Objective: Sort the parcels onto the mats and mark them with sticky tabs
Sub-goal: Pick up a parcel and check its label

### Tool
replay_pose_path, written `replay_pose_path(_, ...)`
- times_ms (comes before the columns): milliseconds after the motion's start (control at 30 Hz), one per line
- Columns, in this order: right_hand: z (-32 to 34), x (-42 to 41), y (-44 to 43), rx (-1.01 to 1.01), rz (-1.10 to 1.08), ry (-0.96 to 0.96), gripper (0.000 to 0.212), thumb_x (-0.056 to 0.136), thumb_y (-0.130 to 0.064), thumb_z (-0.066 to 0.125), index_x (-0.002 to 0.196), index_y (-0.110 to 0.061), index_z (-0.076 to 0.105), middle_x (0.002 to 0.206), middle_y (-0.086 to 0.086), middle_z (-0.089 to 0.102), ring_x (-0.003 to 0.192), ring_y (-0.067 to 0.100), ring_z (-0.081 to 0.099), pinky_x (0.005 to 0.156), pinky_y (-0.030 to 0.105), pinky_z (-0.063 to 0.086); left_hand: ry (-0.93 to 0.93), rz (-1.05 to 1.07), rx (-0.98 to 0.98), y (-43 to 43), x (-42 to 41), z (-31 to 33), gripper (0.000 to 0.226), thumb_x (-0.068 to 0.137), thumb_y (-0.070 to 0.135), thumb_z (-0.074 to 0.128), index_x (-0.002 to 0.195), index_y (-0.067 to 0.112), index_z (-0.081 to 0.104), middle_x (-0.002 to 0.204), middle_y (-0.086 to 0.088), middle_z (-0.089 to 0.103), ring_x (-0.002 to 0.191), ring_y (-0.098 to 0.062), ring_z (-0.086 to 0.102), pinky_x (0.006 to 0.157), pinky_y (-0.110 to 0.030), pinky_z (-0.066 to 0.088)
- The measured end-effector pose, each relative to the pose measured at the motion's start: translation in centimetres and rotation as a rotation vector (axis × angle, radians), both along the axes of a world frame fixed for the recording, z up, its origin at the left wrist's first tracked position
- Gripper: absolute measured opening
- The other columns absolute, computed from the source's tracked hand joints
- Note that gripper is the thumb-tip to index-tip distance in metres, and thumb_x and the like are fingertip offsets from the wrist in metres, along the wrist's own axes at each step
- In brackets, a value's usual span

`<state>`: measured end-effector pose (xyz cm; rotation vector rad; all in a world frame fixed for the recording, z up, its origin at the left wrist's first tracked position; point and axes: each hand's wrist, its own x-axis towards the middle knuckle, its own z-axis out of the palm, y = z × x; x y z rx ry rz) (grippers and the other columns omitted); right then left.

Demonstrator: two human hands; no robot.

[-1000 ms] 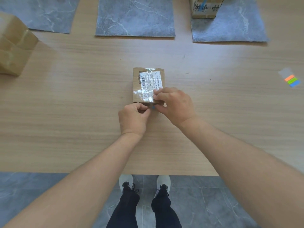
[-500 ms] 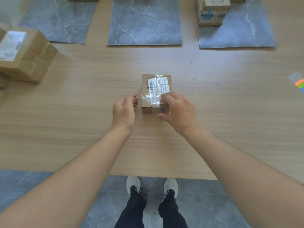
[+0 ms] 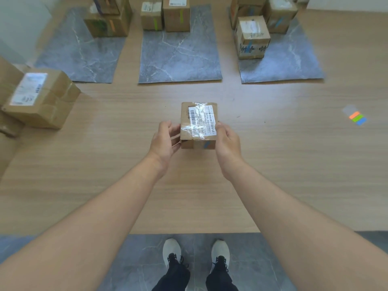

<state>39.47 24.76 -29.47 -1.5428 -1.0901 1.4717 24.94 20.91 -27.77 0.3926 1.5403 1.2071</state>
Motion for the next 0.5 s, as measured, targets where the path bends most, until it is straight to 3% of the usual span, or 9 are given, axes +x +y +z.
replay_pose_path(167, 5.2, -0.7, 0.6, 0.078, -0.030, 0.017, 0.031, 0.105, -0.028, 0.042, 0.104, -0.021, 0.072, 0.097, -0.011, 0.073, 0.086, 0.005, 0.064, 0.075, 0.022, 0.048, 0.092, -0.047, 0.083, 0.4, -0.6, 5.3, 0.050, 0.103, 0.041, 0.029, 0.107, 0.014, 0.072, 0.102, 0.001, 0.074, 0.090, -0.017, 0.067, 0.088, -0.031, 0.051)
replay_pose_path(500, 18.1, -1.0, -0.4, 0.254, -0.040, 0.046, 0.029, 0.108, -0.032, 0.040, 0.105, -0.023, 0.068, 0.100, -0.010, 0.070, 0.093, 0.009, 0.064, 0.073, 0.022, 0.048, 0.226, -0.132, 0.256, -0.8, -1.0, 18.4, 0.055, 0.105, 0.045, 0.027, 0.114, 0.012, 0.071, 0.106, -0.001, 0.073, 0.090, -0.016, 0.067, 0.084, -0.031, 0.053)
